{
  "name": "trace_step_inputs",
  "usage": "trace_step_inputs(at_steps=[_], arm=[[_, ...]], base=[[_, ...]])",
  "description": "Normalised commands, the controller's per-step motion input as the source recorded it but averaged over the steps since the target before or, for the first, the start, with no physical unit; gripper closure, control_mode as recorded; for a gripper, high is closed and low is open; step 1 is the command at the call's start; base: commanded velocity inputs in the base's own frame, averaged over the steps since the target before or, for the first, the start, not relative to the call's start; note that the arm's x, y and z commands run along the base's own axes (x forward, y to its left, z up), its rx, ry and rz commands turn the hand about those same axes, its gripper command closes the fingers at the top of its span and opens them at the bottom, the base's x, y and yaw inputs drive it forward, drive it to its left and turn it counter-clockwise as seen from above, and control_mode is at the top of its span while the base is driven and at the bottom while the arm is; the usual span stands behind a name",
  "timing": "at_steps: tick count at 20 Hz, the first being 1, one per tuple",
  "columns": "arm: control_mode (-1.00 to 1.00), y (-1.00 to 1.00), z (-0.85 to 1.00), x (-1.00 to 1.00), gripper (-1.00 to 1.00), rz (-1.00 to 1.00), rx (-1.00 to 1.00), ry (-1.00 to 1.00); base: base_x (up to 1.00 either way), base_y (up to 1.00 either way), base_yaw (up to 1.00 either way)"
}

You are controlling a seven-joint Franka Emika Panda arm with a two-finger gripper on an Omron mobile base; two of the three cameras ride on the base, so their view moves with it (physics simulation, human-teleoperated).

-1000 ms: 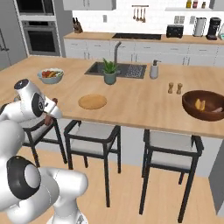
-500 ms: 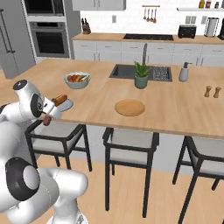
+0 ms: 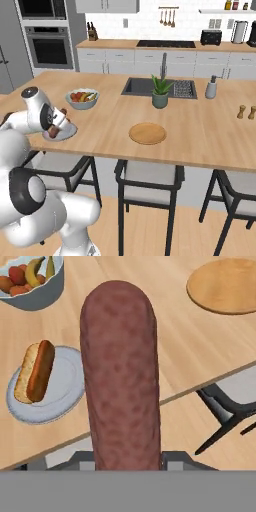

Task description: Place one bun and one sausage from the bowl on each plate.

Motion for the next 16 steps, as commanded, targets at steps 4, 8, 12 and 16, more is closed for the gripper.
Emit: trace_step_inputs(at_steps=[4, 8, 12, 16], arm=[[-1.0, 0.49, 0.0, 1.0, 1.0, 0.0, 0.45, 0.0], [-1.0, 0.22, -0.29, 0.72, 1.0, 0.04, 0.41, 0.16], [-1.0, 0.24, -0.36, 0.28, 1.0, 0.05, 0.04, 0.12], [-1.0, 0.51, -0.46, 0.45, 1.0, 0.01, -0.14, 0.01]], base=[[0.0, 0.0, 0.0], [0.0, 0.0, 0.0], [0.0, 0.0, 0.0], [0.0, 0.0, 0.0]])
